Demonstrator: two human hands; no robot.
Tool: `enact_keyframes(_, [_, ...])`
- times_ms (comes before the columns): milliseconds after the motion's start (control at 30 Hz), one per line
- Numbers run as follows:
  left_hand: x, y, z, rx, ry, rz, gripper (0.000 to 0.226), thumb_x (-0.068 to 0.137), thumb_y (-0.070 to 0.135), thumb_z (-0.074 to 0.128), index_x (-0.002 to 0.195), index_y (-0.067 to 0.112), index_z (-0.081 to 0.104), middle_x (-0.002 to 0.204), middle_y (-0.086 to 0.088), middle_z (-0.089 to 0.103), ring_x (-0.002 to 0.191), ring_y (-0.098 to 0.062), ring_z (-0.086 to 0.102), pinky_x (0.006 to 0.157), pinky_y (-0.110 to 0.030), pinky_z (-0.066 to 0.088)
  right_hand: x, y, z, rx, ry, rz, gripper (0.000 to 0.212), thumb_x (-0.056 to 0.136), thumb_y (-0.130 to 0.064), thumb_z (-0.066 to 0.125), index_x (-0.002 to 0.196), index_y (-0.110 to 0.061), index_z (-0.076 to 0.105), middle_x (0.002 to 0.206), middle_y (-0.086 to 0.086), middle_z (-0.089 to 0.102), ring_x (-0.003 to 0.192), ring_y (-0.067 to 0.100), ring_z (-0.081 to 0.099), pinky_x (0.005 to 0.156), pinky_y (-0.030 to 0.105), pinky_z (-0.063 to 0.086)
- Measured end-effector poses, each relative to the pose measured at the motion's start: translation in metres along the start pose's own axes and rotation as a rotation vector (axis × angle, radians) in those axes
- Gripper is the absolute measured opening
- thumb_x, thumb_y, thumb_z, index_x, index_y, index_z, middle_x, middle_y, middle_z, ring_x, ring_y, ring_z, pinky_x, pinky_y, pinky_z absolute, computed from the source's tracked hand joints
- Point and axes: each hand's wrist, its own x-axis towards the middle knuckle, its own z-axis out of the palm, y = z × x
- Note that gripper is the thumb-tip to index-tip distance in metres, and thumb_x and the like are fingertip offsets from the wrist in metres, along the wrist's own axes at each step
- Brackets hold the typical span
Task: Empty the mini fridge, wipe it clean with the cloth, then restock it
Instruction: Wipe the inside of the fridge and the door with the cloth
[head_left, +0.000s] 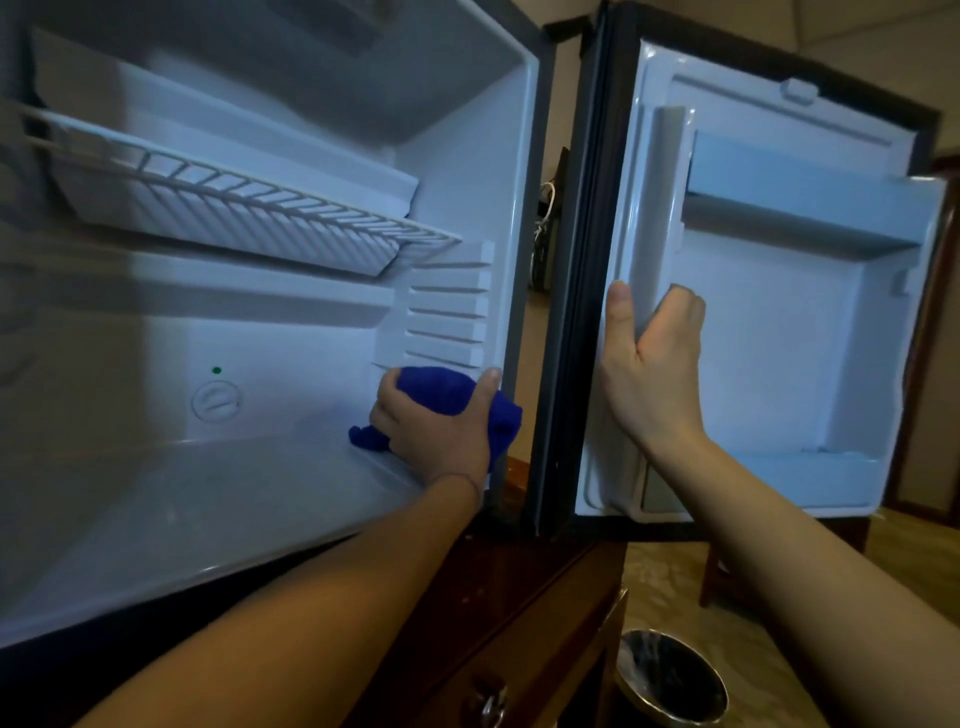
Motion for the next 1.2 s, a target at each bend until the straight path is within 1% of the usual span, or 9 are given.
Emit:
enact_keyframes(133, [0.004,-0.005,-0.006,0.130,-0.176,0.051,0.121,0.057,0.046,0.092,0.149,0.035,0.014,0.155,-0.002,0.011,0.137,-0.034,0.030,0.103,-0.052,0.039,0.000,-0.003,0.000,0.034,0.015,-0.002,0.032,0.104,-0.044,0.042,0.098,-0.013,0.040,0.102,0.003,0.038,0.093,0.016,0.041,0.080,0.024,0.033])
enact_keyframes(200, [0.006,-0.006,-0.008,0.150,-0.218,0.067,0.116,0.062,0.045,0.090,0.149,0.037,0.014,0.156,-0.004,0.009,0.136,-0.038,0.030,0.101,-0.052,0.040,0.000,-0.002,0.000,0.036,0.023,-0.013,0.032,0.105,-0.044,0.041,0.097,-0.013,0.040,0.100,0.003,0.038,0.093,0.017,0.041,0.080,0.026,0.034])
enact_keyframes(333, [0.007,-0.004,0.001,0.167,-0.069,0.075,0.082,0.073,0.053,0.080,0.138,0.035,0.033,0.150,-0.004,0.023,0.126,-0.039,0.039,0.092,-0.050,0.046,-0.002,0.000,0.002,0.019,0.032,-0.015,0.034,0.106,-0.045,0.036,0.097,-0.012,0.039,0.099,0.005,0.039,0.086,0.015,0.042,0.076,0.025,0.033])
enact_keyframes(400, [0.011,-0.002,0.006,0.136,-0.022,0.063,0.072,0.076,0.056,0.075,0.133,0.035,0.039,0.147,-0.003,0.027,0.126,-0.037,0.040,0.091,-0.049,0.048,-0.002,0.000,0.003,0.004,0.040,0.001,0.033,0.106,-0.042,0.035,0.096,-0.011,0.038,0.098,0.006,0.041,0.074,0.008,0.040,0.065,0.022,0.029])
enact_keyframes(500, [0.030,0.001,0.010,0.082,0.052,-0.022,0.058,0.080,0.060,0.070,0.127,0.034,0.046,0.142,-0.003,0.033,0.126,-0.036,0.041,0.093,-0.047,0.046,-0.001,-0.001,0.001,-0.055,0.021,0.038,0.029,0.107,-0.038,0.036,0.098,-0.010,0.037,0.096,0.007,0.044,0.065,0.006,0.040,0.053,0.030,0.025])
enact_keyframes(700, [0.077,-0.009,0.012,0.080,0.165,-0.202,0.060,0.081,0.067,0.065,0.126,0.031,0.048,0.145,-0.008,0.032,0.123,-0.042,0.042,0.105,-0.051,0.041,-0.001,0.006,-0.001,-0.142,-0.041,0.021,0.027,0.105,-0.036,0.044,0.098,-0.013,0.032,0.095,0.012,0.050,0.065,0.023,0.048,0.056,0.038,0.035])
enact_keyframes(900, [0.116,-0.021,0.012,0.114,0.202,-0.253,0.064,0.082,0.067,0.062,0.130,0.027,0.046,0.146,-0.011,0.032,0.124,-0.041,0.045,0.107,-0.053,0.038,-0.001,0.011,0.001,-0.102,-0.005,-0.008,0.025,0.105,-0.036,0.044,0.098,-0.014,0.034,0.092,0.010,0.051,0.065,0.020,0.052,0.056,0.045,0.048])
enact_keyframes(1100, [0.112,-0.018,0.011,0.100,0.209,-0.283,0.063,0.084,0.061,0.063,0.132,0.023,0.048,0.145,-0.011,0.035,0.123,-0.038,0.046,0.102,-0.049,0.040,-0.001,0.013,0.003,-0.105,0.020,-0.013,0.024,0.105,-0.035,0.044,0.097,-0.016,0.033,0.088,0.009,0.050,0.062,0.015,0.049,0.050,0.035,0.043])
enact_keyframes(1200, [0.099,-0.008,0.010,0.066,0.218,-0.323,0.062,0.083,0.058,0.066,0.131,0.022,0.050,0.142,-0.011,0.039,0.121,-0.036,0.049,0.097,-0.046,0.043,-0.001,0.012,0.003,-0.104,0.019,-0.003,0.024,0.105,-0.035,0.044,0.096,-0.016,0.033,0.089,0.010,0.050,0.062,0.015,0.049,0.050,0.035,0.043])
